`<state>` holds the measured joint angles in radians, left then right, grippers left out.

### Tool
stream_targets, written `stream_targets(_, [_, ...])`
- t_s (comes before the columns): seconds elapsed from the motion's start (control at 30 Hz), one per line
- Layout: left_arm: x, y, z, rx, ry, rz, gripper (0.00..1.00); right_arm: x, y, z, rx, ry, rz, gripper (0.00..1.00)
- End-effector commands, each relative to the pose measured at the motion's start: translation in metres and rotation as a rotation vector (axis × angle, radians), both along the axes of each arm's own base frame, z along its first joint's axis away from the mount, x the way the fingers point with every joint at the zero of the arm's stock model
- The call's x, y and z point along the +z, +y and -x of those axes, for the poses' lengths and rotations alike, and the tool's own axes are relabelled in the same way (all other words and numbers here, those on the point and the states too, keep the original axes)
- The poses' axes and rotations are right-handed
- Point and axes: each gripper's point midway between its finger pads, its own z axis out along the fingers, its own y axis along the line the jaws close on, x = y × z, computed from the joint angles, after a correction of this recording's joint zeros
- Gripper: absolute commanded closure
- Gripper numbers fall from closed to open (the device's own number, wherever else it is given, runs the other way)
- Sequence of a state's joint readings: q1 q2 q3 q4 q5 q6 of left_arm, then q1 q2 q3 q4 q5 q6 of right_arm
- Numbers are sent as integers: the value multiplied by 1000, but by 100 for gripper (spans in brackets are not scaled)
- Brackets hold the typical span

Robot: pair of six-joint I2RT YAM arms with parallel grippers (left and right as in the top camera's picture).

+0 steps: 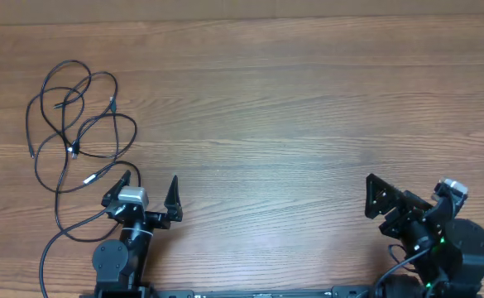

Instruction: Untangle cables

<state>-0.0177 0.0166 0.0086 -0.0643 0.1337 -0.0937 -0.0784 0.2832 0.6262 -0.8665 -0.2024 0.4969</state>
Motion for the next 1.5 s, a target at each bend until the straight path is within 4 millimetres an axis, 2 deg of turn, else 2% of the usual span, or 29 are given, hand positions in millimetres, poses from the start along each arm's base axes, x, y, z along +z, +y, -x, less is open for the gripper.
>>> stream_targets(0.0, [0,3,0,14,-9,-30,0,-7,-2,-3,-7,-59,11,0])
stream_targets(0.17, [0,3,0,14,-9,-31,1,-28,-2,-4,-7,-88,13,0])
stream_targets(0.23, [0,3,0,14,-9,-30,0,-28,-2,-8,-7,-132,16,0])
stream_targets(0.4, [0,3,0,14,-9,-30,0,3,-4,-25,-8,-392,36,0])
stream_targets(0.43, [0,3,0,14,-8,-30,0,17,-4,-30,-8,-494,44,0])
stream_targets(0.53, [0,3,0,14,-8,-31,0,45,-4,-32,-9,-672,57,0])
stream_targets(0.63, [0,3,0,14,-9,-30,0,54,-4,-32,-9,-759,64,0])
stream_targets(0.73, [0,3,0,14,-9,-30,0,38,-5,-37,-9,-737,62,0])
stream_targets(0.83, [0,3,0,14,-9,-31,0,3,-5,-46,-8,-652,56,0])
stream_targets(0.97, [0,3,0,14,-9,-30,0,-7,-4,-47,-1,-612,52,0])
stream_targets(1.1, [0,3,0,14,-9,-31,0,-43,-5,-50,-5,-462,40,0])
stream_targets(1.47, [0,3,0,14,-8,-30,0,-43,-5,-50,-4,-464,41,0])
